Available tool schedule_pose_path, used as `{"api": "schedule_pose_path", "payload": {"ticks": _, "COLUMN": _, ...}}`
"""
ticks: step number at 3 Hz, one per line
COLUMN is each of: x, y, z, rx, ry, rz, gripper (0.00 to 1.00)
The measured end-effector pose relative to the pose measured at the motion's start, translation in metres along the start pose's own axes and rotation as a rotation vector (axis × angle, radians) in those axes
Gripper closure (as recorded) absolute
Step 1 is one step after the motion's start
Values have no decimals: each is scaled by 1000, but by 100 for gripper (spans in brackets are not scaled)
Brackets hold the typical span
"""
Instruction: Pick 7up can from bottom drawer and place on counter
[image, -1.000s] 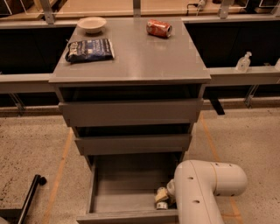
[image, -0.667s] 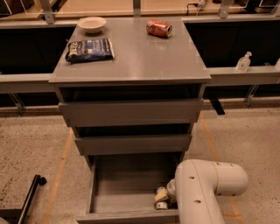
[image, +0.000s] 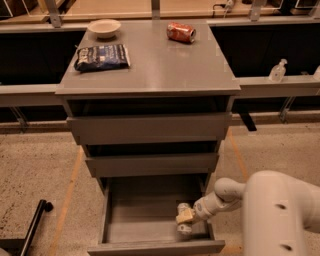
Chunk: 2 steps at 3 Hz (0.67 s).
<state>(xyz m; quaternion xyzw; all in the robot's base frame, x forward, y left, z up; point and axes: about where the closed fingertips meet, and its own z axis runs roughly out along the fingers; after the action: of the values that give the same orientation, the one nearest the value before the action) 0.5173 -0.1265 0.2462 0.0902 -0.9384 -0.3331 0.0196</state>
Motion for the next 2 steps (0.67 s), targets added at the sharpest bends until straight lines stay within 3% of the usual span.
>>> {"api": "schedule_pose_path", "payload": {"ticks": 2, "x": 2, "y": 125, "z": -130, "rx": -127, "ry": -152, "rz": -354, "gripper": 100}}
